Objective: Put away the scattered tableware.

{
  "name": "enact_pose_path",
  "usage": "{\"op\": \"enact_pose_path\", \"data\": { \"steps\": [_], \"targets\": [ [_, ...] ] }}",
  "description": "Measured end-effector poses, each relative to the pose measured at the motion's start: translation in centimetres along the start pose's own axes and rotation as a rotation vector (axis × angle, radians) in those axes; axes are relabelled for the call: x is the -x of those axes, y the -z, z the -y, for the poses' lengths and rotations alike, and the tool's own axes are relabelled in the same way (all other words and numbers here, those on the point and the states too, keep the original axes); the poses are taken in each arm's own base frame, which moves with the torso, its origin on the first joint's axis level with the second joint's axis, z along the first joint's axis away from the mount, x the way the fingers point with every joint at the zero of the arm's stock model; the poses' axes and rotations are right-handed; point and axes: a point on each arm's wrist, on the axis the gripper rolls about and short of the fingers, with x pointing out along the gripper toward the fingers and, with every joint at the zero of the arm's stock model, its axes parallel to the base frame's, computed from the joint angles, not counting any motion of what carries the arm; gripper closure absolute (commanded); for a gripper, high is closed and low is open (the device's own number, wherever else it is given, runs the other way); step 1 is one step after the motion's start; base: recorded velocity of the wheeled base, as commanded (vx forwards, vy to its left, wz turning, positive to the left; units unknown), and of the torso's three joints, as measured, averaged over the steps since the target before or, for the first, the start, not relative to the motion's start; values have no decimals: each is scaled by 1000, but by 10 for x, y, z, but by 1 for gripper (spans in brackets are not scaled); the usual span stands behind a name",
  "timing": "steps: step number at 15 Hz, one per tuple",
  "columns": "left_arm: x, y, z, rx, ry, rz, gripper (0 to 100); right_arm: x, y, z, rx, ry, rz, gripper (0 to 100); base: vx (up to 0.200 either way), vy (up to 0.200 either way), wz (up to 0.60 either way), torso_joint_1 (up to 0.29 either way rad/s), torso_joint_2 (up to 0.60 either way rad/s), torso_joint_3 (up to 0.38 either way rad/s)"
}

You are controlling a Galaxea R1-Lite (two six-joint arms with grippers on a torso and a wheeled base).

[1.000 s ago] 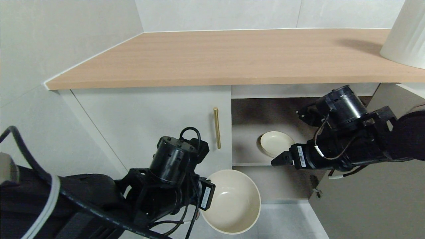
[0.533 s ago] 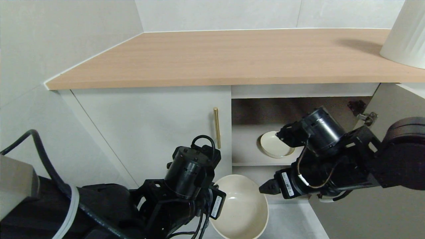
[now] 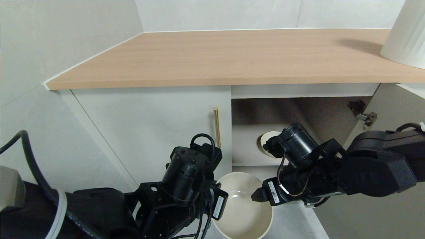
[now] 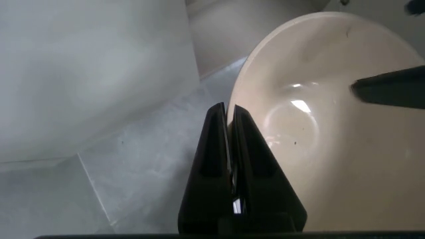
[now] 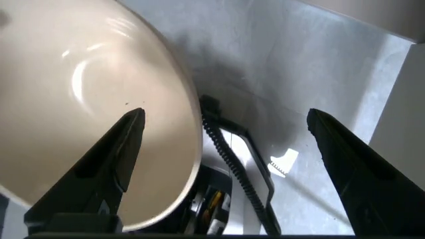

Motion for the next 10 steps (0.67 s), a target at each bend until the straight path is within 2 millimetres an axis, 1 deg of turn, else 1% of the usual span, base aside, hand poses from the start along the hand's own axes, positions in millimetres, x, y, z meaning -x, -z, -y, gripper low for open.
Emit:
{"op": "enact_pose_path", "data": {
  "steps": [9,10],
  "targets": [
    [-1,1,1,-2,2,-3,100,-3,0,-1,-14,-5,3,100,0,0,0,0,0,0],
    [-1,2,0,-3,2,-6,0,-3,0,-1,-14,-5,3,100,0,0,0,0,0,0]
  ]
}}
